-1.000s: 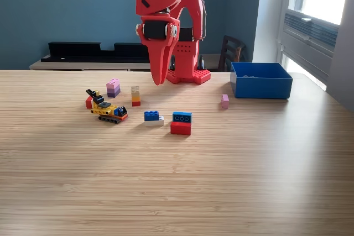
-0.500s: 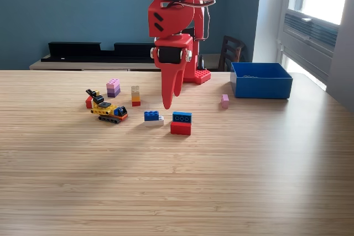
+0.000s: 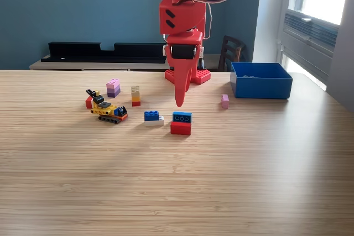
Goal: Grasp a lego block and put it in the bin.
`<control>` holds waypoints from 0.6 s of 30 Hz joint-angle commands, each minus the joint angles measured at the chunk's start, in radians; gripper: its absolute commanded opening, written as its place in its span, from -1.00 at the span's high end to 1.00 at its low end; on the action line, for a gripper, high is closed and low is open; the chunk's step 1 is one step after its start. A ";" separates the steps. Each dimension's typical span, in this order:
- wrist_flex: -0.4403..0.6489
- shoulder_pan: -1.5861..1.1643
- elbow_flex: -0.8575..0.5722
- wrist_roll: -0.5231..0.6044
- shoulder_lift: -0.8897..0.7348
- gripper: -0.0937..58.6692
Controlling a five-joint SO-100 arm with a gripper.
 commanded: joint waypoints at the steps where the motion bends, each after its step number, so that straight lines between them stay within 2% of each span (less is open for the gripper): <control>1: 0.012 -0.005 -0.041 -0.028 -0.021 -0.58; 9: 0.012 -0.005 -0.057 -0.029 -0.175 -0.58; 18: 0.002 0.009 -0.080 -0.025 -0.212 -0.55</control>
